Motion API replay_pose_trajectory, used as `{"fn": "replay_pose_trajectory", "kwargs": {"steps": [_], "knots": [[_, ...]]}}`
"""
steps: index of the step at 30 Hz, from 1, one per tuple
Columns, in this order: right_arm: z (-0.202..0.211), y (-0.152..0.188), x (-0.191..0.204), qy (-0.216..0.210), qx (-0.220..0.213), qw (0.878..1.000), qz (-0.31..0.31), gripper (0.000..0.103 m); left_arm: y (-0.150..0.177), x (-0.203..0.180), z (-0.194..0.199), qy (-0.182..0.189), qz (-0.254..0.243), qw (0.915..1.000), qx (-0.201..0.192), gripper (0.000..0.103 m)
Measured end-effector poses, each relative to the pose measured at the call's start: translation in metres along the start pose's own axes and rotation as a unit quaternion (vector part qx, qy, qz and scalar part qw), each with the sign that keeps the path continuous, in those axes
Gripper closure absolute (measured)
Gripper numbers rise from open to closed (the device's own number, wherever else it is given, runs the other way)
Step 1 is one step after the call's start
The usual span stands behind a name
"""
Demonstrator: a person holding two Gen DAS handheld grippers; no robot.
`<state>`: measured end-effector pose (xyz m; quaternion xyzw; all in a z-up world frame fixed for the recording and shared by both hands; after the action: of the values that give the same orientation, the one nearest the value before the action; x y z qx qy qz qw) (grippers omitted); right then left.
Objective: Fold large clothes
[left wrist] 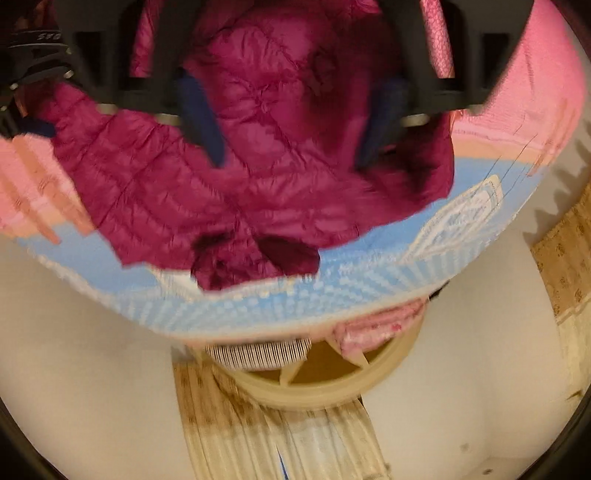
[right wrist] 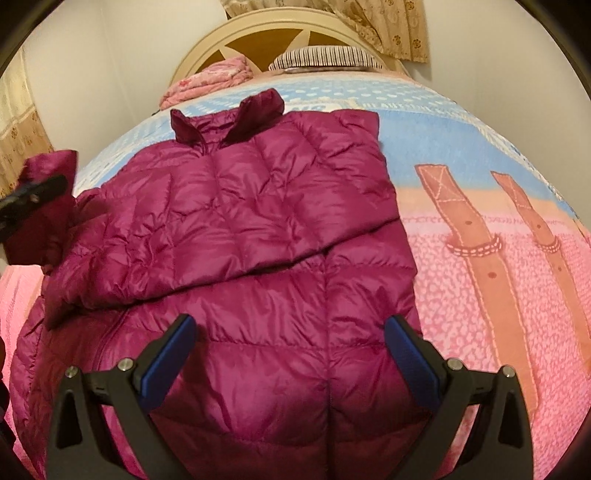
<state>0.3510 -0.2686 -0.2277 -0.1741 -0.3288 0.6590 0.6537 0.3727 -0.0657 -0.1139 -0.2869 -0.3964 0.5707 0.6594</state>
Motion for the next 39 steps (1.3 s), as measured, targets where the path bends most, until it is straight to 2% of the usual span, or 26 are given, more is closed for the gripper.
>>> {"fn": "replay_pose_trajectory", "kwargs": {"steps": [4, 8, 11, 15, 18, 19, 23, 26, 30, 34, 39], "knots": [[-0.001, 0.001, 0.002, 0.009, 0.004, 1.000, 0.008, 0.000, -0.006, 0.009, 0.012, -0.001, -0.005, 0.9998, -0.018, 0.021], [0.002, 0.000, 0.002, -0.003, 0.001, 1.000, 0.005, 0.000, -0.001, 0.044, 0.026, -0.001, 0.022, 0.9994, -0.028, 0.020], [0.008, -0.004, 0.000, -0.009, -0.003, 1.000, -0.004, 0.000, 0.012, 0.078, 0.023, -0.035, 0.036, 0.9983, -0.030, 0.014], [0.019, -0.017, 0.014, -0.024, -0.021, 0.999, -0.002, 0.000, 0.037, 0.122, -0.006, -0.064, 0.070, 0.9954, 0.016, 0.014], [0.023, -0.030, 0.038, -0.046, -0.026, 0.999, 0.011, 0.000, 0.048, 0.142, -0.017, -0.063, 0.111, 0.9913, 0.033, 0.014], [0.025, -0.036, 0.049, -0.055, -0.029, 0.998, 0.017, 0.000, 0.049, 0.144, -0.017, -0.052, 0.123, 0.9905, 0.032, 0.014], [0.027, -0.054, 0.088, -0.084, -0.038, 0.995, 0.049, 0.000, 0.045, 0.128, -0.005, 0.014, 0.117, 0.9929, 0.015, 0.014], [0.023, -0.062, 0.103, -0.086, -0.041, 0.994, 0.058, 0.000, 0.034, 0.130, 0.017, 0.000, 0.105, 0.9940, -0.030, 0.014], [0.015, -0.062, 0.112, -0.087, -0.033, 0.994, 0.058, 0.000, 0.031, 0.174, 0.015, -0.043, 0.155, 0.9859, -0.047, 0.013], [0.015, -0.067, 0.121, -0.097, -0.037, 0.993, 0.052, 0.000, 0.048, 0.211, -0.020, -0.087, 0.181, 0.9796, 0.005, 0.013], [0.017, -0.087, 0.159, -0.128, -0.051, 0.989, 0.053, 0.000, 0.078, 0.222, -0.064, -0.113, 0.184, 0.9733, 0.077, 0.013]]}}
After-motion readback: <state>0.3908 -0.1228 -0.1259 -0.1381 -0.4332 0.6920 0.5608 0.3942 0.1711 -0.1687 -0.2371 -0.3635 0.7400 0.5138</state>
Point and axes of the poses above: each gripper's, at about its wrist camera, not at the fingertips, and z roughly against the way its jaws point, x to its left, y to its underside, the point moved 6 cm from there along -z, roughly the way its jaws point, and after that the axes turned 6 degrees about -y, right-handed, at the moved point
